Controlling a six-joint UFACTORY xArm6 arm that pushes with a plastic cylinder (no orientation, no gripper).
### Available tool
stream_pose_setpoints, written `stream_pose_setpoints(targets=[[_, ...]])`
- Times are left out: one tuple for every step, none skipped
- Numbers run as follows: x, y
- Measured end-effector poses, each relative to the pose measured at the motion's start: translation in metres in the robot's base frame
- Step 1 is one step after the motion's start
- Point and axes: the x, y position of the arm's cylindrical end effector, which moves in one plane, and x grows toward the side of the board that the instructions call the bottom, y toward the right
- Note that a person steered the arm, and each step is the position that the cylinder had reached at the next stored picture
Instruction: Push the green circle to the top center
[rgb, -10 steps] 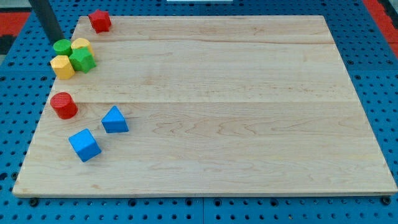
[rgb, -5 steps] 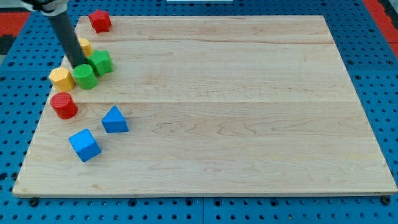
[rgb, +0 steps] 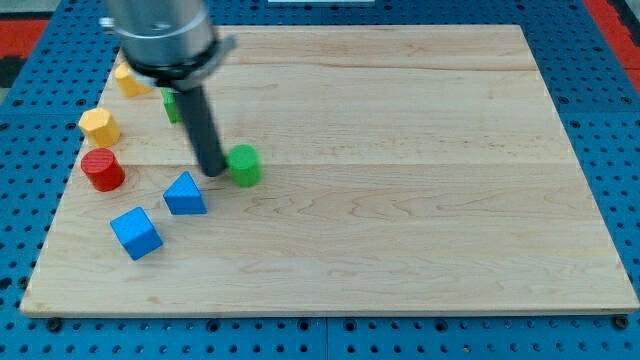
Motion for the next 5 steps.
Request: stream_pose_setpoints(targets=[[0.013,0.038],[0.015,0.052],[-0.018,0.092],[-0.029,0.157],[-0.017,0.165]])
